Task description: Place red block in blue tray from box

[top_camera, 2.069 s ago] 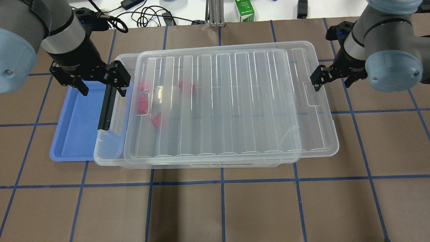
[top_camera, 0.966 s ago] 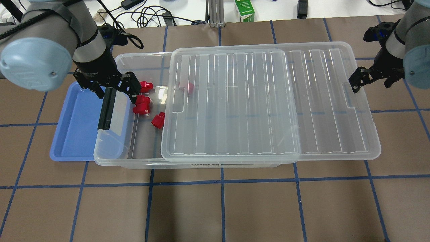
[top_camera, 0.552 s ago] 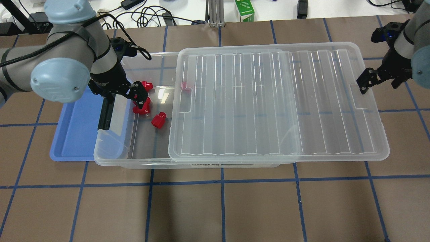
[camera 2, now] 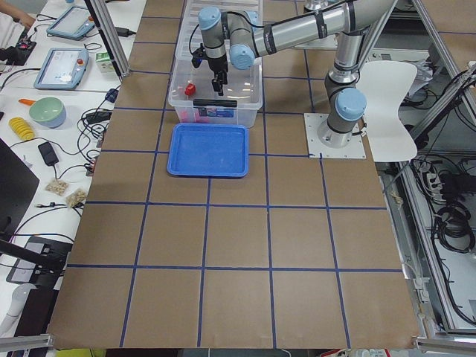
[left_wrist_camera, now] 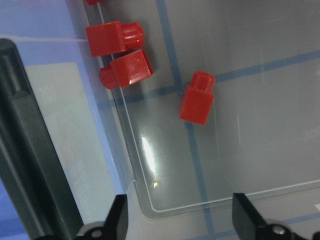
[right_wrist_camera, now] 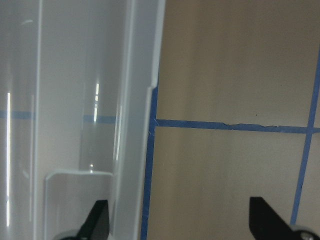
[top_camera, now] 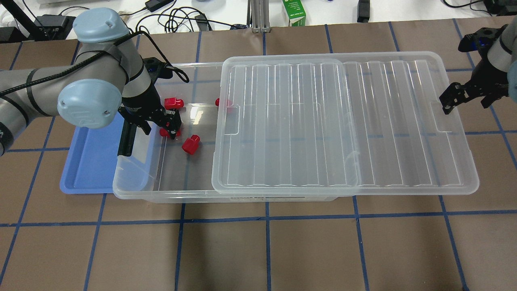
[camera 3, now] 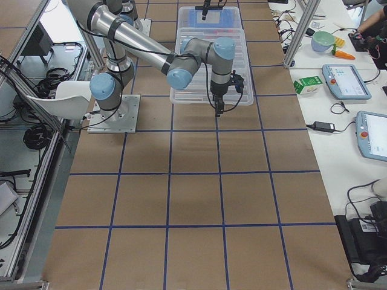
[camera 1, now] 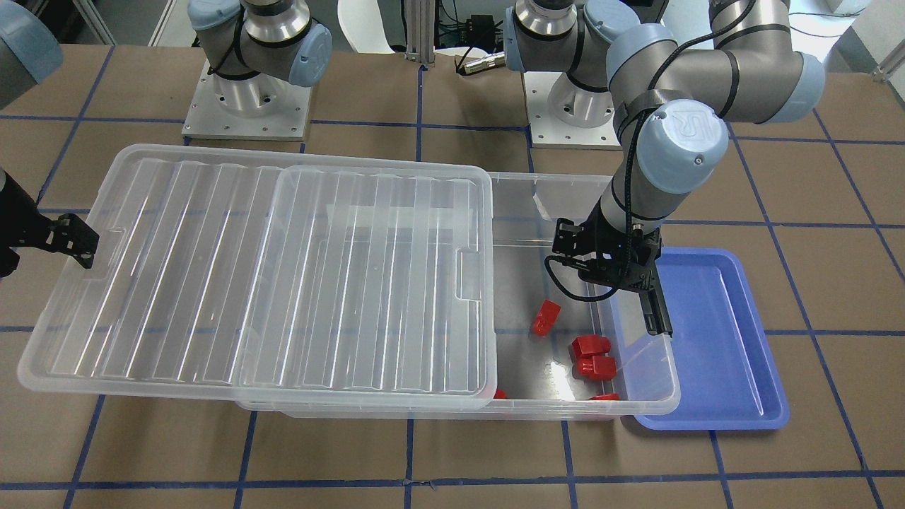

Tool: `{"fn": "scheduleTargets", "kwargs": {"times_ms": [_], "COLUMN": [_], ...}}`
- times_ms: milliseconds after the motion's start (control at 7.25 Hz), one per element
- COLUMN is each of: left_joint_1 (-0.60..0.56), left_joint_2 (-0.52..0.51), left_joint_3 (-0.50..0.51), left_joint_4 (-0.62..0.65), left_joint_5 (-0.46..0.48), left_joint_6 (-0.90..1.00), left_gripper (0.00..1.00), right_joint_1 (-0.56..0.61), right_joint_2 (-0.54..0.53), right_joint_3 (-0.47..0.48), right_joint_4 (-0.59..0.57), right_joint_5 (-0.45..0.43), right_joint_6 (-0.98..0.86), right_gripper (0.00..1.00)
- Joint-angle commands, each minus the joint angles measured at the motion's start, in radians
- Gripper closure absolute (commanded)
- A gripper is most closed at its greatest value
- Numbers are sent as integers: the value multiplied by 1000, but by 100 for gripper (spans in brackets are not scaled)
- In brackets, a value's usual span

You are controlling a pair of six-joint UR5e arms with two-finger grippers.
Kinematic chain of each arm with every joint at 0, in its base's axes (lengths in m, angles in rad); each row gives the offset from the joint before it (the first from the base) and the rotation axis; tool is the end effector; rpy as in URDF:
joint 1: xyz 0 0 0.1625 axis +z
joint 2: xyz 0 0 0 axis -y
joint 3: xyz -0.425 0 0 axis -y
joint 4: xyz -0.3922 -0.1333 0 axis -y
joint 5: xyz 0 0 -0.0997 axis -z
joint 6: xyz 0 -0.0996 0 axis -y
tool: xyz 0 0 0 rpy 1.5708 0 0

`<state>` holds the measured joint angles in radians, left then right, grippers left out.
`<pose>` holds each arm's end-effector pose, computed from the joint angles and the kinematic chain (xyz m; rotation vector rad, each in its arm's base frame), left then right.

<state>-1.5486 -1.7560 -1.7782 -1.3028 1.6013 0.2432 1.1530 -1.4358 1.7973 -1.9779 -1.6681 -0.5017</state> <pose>-0.1185 -0.5299 0.3190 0.3472 3.1022 0.1993 -0.1013 -0.5329 0.3504 0.1239 -3.0317 -0.0035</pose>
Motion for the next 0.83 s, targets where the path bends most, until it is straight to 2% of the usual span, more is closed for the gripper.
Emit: {"fn": "scheduleTargets", "kwargs": {"times_ms": [0,138,414,690], "left_joint_1": [-4,-7,-7,-8], "left_joint_2": [-39,-54,-80,-117], "left_joint_3": [-4,-6,-59,-67], "left_joint_4": [37,49,155,178], "left_joint_5": [-1,-1,-21,-24], "left_joint_6": [49,68,79,111], "left_gripper": [32,32,32,32], "right_joint_1": [-1,-1,-1,1], "right_joint_2": [0,-2,-17,-58], "right_joint_3": [1,-1,-4,-6], "right_joint_4": [1,2,4,23], "right_joint_5": [-1,-1,-1,-2], "right_joint_6": [-3,-1,2,9], "right_gripper": [3,3,0,0]}}
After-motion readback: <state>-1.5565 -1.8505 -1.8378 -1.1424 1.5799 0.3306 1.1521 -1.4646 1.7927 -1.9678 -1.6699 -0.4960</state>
